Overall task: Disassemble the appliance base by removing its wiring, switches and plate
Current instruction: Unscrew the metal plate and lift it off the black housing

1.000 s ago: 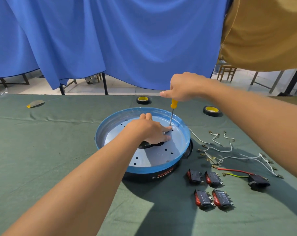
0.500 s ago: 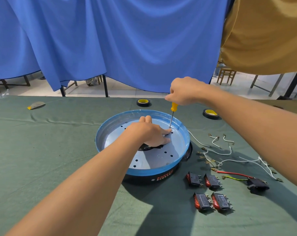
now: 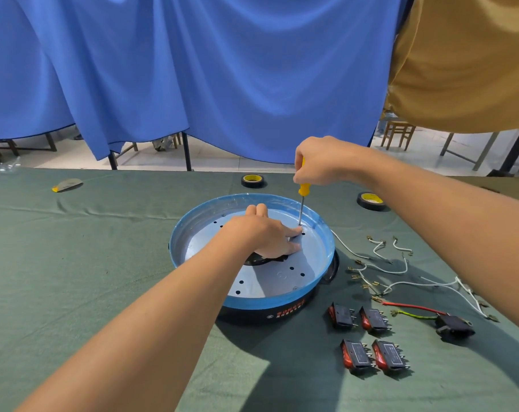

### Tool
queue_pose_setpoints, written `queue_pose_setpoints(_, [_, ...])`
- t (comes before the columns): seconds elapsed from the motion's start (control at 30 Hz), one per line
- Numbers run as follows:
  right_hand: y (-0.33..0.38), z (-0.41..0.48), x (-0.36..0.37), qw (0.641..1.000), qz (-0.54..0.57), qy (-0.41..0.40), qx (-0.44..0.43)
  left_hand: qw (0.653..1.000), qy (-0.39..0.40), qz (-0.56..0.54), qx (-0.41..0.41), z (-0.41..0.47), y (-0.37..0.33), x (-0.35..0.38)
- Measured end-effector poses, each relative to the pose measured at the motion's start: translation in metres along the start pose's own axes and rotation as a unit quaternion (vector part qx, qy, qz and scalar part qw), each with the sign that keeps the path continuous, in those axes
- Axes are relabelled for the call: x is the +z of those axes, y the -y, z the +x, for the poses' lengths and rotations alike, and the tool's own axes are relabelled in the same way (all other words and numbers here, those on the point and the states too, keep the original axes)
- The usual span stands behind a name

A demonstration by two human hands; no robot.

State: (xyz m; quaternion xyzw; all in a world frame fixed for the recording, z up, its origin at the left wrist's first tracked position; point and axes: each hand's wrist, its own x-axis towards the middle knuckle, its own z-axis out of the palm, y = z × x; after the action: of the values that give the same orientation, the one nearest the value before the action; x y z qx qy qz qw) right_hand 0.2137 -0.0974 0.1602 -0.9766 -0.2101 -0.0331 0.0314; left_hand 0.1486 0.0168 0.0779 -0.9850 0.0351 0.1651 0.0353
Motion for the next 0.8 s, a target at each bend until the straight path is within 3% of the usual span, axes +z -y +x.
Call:
queue_pose_setpoints(0.4, [-0.006, 0.004, 0.005, 1.0, 0.021, -0.017, 0.002, 1.0, -0.005, -0.01, -0.001, -0.001, 0.0, 0.001])
queue_pose_setpoints(0.6, [-0.011, 0.001, 0.002, 0.999, -0.034, -0.023, 0.004, 1.0, -0.003, -0.008, -0.001, 0.0, 0.001, 0.001])
queue_pose_setpoints(0.8, [-0.007, -0.001, -0.005, 0.999, -0.028, 0.04, -0.012, 1.0, -0.003, -0.01, -0.001, 0.0, 0.0, 0.001])
